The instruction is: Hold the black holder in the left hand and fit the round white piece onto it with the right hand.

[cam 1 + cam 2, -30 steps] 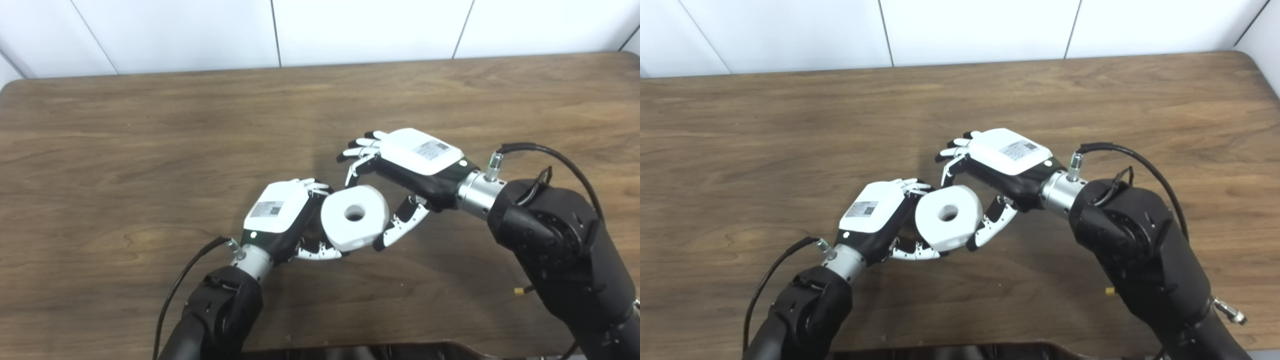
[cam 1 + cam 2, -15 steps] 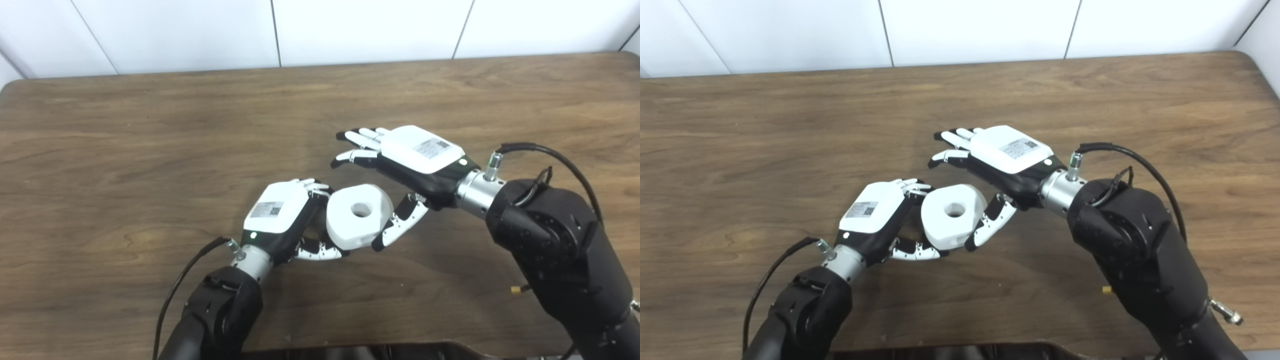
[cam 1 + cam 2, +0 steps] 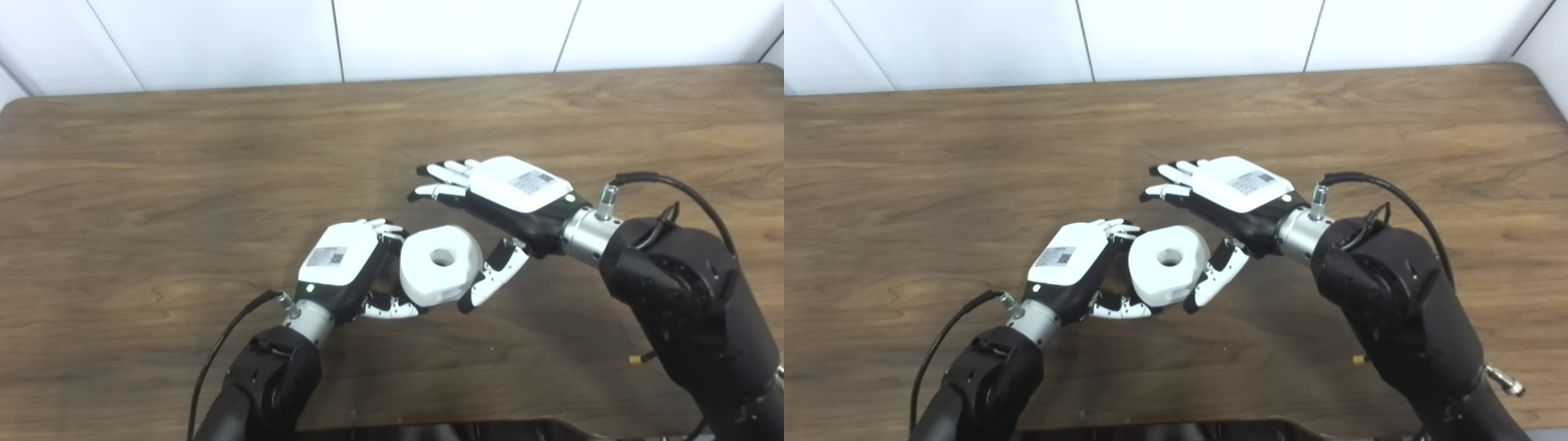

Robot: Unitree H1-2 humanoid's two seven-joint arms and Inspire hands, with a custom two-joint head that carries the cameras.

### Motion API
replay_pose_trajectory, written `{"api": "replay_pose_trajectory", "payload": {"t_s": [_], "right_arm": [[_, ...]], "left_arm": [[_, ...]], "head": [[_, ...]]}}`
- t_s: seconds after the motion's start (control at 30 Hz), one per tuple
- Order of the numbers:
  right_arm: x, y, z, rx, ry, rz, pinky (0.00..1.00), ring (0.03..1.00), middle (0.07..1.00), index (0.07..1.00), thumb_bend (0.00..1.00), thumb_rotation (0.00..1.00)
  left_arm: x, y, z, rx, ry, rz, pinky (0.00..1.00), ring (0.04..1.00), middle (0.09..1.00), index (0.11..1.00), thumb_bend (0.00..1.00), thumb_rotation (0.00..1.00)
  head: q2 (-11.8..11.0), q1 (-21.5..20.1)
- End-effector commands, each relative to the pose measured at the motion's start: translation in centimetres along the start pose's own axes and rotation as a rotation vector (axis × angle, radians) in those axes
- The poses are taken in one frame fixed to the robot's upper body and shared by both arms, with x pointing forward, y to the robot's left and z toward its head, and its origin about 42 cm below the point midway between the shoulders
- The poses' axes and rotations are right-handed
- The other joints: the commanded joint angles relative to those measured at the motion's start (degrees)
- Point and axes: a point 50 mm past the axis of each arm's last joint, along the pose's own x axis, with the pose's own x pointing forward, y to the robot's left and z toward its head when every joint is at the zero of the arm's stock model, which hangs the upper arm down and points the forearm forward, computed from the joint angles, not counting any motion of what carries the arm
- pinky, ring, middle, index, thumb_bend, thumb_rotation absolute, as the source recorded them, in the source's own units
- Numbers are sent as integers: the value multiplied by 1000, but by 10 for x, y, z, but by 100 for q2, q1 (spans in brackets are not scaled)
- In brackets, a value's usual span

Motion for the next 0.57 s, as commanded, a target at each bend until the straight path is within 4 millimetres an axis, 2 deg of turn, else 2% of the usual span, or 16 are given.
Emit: {"api": "replay_pose_trajectory", "payload": {"t_s": [0.0,0.17,0.53], "right_arm": [[-10,-19,1,-36,-8,-42,1000,1000,1000,929,1000,430],[-19,-30,-1,-37,20,-6,1000,1000,1000,960,1000,466],[-43,-50,-9,-30,76,-29,1000,1000,1000,990,1000,466]], "left_arm": [[-3,-10,-5,0,-1,-75,881,868,783,488,514,62],[-4,-10,-7,0,-2,-74,877,866,782,488,514,62],[-4,-11,-9,8,1,-78,885,869,788,489,514,62]], "head": [[1,-14],[1,-49],[-24,-70]]}}
